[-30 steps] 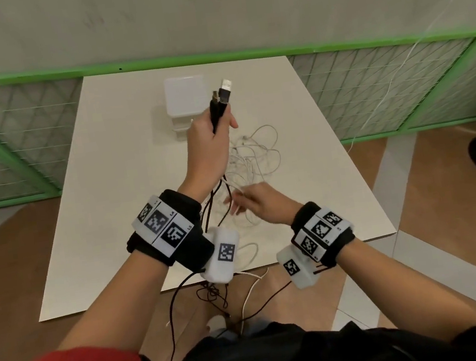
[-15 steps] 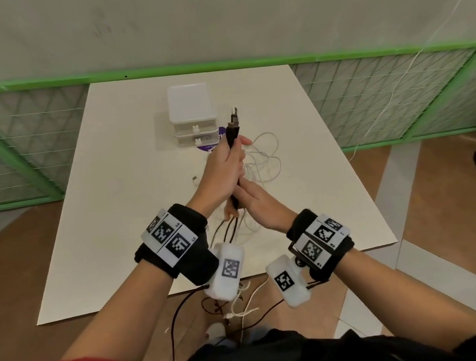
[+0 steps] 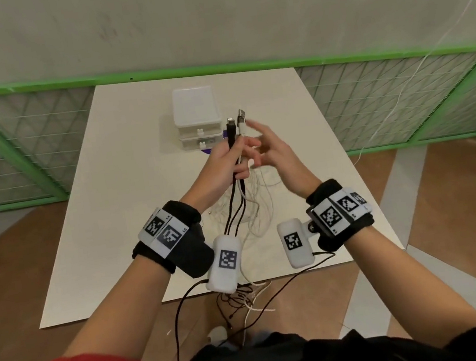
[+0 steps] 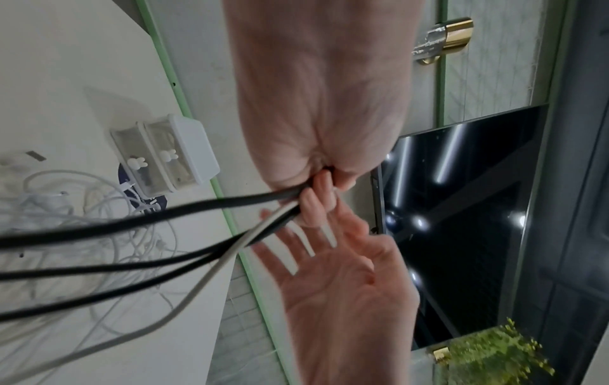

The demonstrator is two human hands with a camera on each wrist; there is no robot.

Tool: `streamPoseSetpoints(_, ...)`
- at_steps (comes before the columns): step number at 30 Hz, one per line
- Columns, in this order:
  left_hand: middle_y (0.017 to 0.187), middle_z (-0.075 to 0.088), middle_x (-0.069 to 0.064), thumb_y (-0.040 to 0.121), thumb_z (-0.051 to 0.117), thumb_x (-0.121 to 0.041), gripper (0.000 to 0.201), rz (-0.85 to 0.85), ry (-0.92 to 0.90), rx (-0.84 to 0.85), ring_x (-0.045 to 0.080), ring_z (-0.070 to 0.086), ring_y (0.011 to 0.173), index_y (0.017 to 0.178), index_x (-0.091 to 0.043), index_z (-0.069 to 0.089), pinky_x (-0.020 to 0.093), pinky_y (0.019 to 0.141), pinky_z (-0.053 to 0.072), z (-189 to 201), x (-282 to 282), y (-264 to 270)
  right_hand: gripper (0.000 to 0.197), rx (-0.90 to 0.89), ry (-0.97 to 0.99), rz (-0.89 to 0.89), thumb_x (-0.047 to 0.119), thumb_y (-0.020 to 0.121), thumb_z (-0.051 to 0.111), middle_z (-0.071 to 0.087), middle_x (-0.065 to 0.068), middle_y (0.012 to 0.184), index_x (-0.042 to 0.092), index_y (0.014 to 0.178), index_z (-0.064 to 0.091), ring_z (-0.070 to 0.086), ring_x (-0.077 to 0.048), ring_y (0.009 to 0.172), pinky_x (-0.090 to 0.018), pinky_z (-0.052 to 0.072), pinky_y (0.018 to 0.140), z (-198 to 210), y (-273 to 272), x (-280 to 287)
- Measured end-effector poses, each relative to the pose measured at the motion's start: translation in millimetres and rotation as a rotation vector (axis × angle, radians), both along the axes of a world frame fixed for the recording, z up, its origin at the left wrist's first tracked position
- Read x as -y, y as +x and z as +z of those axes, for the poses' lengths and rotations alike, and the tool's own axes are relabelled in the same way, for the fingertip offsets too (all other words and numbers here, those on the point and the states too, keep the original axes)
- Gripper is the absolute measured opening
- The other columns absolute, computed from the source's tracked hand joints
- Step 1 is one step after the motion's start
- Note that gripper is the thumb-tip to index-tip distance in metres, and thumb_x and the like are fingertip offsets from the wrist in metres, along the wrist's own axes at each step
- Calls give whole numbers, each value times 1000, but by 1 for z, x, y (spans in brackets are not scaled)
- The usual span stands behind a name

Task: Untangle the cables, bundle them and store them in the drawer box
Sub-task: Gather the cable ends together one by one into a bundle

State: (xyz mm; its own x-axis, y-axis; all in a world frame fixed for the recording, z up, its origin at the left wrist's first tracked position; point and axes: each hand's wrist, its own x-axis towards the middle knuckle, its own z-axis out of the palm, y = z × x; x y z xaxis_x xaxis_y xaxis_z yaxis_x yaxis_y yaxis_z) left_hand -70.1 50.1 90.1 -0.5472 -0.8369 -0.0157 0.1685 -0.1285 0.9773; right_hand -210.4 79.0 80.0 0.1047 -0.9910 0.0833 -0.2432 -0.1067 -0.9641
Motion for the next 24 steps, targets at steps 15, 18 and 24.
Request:
streamPoseSetpoints(15, 57, 67, 6, 104, 26, -21, 36, 76, 124, -20, 5, 23, 36, 86, -6, 53, 17, 41, 27, -12, -1, -3, 16, -90, -323, -268, 10, 94, 48, 60, 6, 80, 4, 102, 61, 56, -5, 68, -17, 47, 65, 4, 13, 16)
streamPoseSetpoints(18, 53, 56, -2, 104, 26, -23, 31, 98, 120, -31, 5, 23, 39, 99, -9, 53, 18, 42, 23, -15, -1, -6, 19, -190, -365, -285, 14, 92, 52, 61, -2, 89, 9, 106, 64, 59, -9, 79, -22, 50, 77, -1, 16, 15)
streamPoseSetpoints(24, 48, 31, -11, 103, 27, -22, 29, -29, 203, -33, 3, 21, 41, 79, -15, 41, 19, 45, 18, -9, 3, -1, 22, -269, -428, -258, 17, 92, 54, 52, 9, 87, 14, 110, 67, 55, -10, 85, -27, 51, 75, -2, 14, 19)
